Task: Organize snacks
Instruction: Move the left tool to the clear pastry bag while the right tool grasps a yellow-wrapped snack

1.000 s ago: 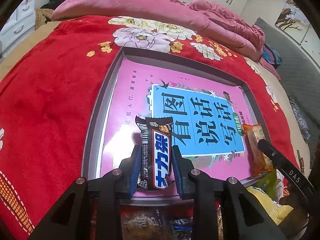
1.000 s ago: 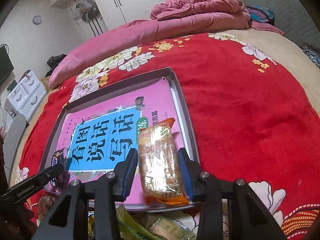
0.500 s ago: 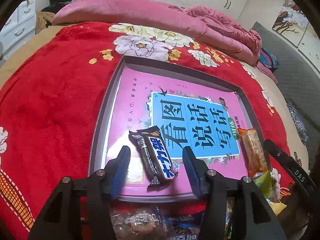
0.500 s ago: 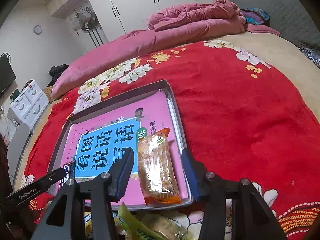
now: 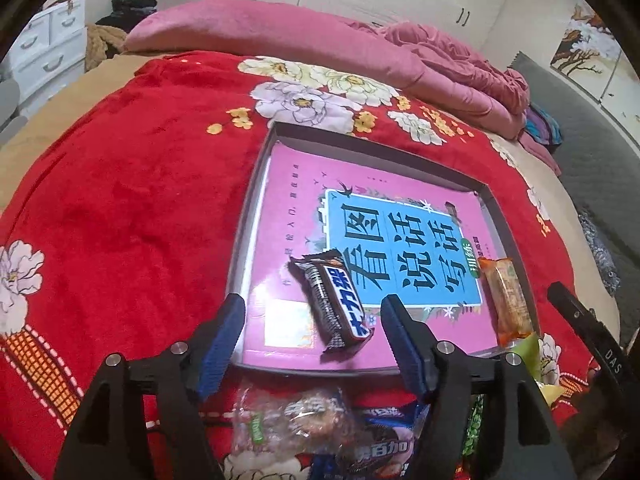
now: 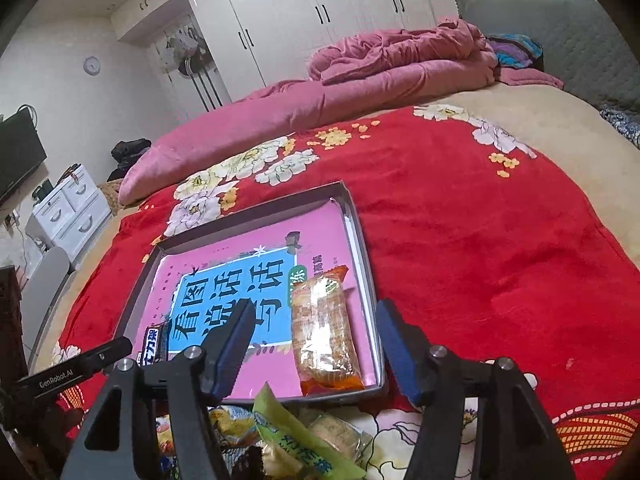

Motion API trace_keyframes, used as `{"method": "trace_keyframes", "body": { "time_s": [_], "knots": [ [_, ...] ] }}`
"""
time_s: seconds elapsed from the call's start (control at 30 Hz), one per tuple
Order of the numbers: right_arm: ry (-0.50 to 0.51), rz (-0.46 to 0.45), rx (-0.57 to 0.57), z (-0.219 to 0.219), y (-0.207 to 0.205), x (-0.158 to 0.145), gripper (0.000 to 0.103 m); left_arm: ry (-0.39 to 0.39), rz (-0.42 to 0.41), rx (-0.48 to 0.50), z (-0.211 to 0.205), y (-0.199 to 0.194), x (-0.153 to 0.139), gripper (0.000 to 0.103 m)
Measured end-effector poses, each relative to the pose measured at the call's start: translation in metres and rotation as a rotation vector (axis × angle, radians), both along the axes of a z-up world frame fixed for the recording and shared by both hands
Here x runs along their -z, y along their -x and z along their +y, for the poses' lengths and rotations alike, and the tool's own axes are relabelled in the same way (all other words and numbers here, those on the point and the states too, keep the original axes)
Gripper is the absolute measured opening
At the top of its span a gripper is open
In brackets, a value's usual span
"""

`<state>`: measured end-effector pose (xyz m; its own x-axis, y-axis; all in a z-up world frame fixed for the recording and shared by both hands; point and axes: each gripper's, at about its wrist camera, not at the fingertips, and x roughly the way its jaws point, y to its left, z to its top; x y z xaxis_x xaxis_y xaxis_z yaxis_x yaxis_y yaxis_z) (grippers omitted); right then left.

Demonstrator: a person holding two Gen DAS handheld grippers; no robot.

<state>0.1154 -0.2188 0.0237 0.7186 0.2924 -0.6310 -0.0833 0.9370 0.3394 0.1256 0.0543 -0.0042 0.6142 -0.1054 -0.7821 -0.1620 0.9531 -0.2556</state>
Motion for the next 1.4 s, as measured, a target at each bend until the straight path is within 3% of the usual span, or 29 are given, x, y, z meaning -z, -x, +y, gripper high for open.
{"method": "trace_keyframes", "body": {
  "time_s": [0.1,0.3,1.07,1.4],
  "knots": [
    [0.017,-0.014,-0.006,0.003,0.006,-0.003,0.07,0.008,-0.003,-0.009,0.004,0.005,-0.003,0.075],
    [0.035,-0.026,-0.038,0.013,0.017,-0.007,0.072,0.007,0.004,-0.022,0.01,0.017,-0.004,0.075],
    [0.071,-0.065,-0.233,0.052,0.073,-0.019,0.074,-0.031,0.068,0.046,-0.006,0.052,-0.002,0.075],
    [0.101,-0.049,-0.285,0.062,0.084,-0.015,0.074,-0.006,0.106,0.052,-0.007,0.055,0.002,0.075]
  ]
}}
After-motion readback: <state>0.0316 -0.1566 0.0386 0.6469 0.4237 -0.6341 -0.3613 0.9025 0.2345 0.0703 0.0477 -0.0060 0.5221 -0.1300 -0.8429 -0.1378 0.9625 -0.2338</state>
